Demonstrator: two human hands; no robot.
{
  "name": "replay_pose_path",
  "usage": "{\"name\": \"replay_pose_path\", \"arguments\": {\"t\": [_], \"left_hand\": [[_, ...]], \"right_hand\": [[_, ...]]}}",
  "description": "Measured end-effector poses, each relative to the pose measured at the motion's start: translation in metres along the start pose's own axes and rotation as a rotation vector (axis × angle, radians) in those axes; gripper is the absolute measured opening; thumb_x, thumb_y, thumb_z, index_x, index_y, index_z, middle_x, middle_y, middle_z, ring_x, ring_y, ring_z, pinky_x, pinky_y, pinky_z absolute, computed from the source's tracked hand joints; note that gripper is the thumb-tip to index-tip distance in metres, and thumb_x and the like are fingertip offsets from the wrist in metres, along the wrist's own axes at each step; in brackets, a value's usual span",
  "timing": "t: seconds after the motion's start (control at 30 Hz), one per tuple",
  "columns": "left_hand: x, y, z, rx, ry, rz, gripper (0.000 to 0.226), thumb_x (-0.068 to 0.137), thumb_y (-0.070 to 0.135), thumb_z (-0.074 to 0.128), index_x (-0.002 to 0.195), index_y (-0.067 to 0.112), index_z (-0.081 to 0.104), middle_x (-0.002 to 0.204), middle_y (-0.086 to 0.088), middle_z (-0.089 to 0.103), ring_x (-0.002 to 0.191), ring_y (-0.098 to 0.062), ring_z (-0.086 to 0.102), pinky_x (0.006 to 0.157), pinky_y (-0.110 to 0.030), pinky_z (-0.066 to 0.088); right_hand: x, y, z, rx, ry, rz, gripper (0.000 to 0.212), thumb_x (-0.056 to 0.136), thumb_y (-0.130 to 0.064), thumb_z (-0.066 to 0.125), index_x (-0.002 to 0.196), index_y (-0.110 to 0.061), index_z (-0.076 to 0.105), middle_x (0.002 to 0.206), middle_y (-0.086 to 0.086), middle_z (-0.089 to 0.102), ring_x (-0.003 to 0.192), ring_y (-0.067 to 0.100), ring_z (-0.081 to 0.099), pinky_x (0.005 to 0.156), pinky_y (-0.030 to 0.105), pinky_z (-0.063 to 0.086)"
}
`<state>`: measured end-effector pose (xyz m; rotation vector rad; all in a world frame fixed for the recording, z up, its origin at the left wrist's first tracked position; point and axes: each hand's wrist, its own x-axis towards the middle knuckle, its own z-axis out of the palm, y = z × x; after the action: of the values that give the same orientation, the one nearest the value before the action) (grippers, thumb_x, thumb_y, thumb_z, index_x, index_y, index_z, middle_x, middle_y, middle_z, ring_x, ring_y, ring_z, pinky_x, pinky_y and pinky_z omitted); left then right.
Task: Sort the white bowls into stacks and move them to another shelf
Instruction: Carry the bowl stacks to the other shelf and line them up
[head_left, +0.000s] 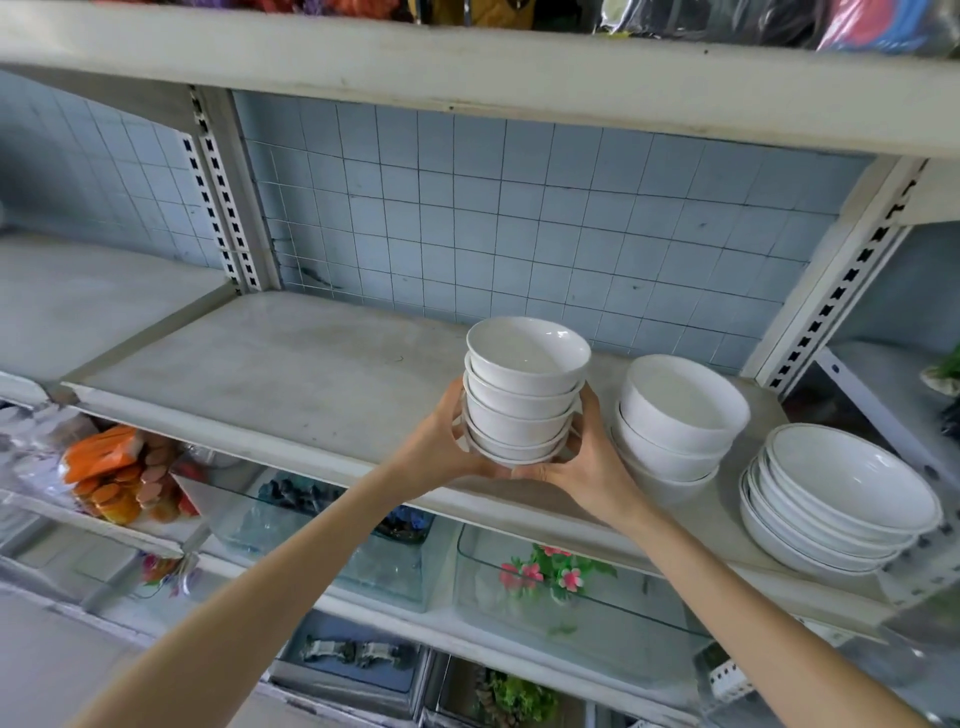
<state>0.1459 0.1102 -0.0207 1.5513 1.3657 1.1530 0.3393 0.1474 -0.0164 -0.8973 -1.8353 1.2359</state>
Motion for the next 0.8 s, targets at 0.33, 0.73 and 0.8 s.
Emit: {"name": "replay_pose_path", "arguments": {"t": [0.33, 0.73, 0.8], "left_hand": [[-0.028, 0.033, -0.017, 0.008, 0.084, 0.014, 0.104, 0.060, 0.003, 0.087, 0.142, 0.027, 0.027, 0.122, 0.021, 0.051, 0.110, 0.008, 0.048, 0.079, 0.002, 0.039], [-0.064, 0.031, -0.111, 0.057, 0.106, 0.055, 0.103, 0.057, 0.017, 0.090, 0.135, 0.045, 0.028, 0.129, 0.021, 0.051, 0.117, -0.001, 0.049, 0.089, -0.002, 0.040], [-0.072, 0.028, -0.137, 0.061, 0.109, 0.048, 0.103, 0.056, 0.017, 0.090, 0.133, 0.046, 0.028, 0.124, 0.027, 0.050, 0.113, 0.004, 0.050, 0.088, -0.002, 0.040]], "right_hand": [[-0.009, -0.039, 0.006, 0.023, -0.033, -0.051, 0.109, 0.051, -0.022, 0.084, 0.129, -0.056, 0.016, 0.130, -0.018, 0.048, 0.125, 0.002, 0.046, 0.096, 0.029, 0.049], [0.009, -0.085, 0.090, 0.053, -0.061, -0.072, 0.119, 0.053, -0.017, 0.083, 0.146, -0.035, 0.011, 0.133, -0.018, 0.045, 0.127, -0.003, 0.041, 0.094, 0.026, 0.050], [0.015, -0.094, 0.115, 0.044, -0.052, -0.072, 0.122, 0.052, -0.018, 0.083, 0.148, -0.032, 0.010, 0.131, -0.020, 0.046, 0.128, -0.002, 0.041, 0.098, 0.031, 0.048]]}}
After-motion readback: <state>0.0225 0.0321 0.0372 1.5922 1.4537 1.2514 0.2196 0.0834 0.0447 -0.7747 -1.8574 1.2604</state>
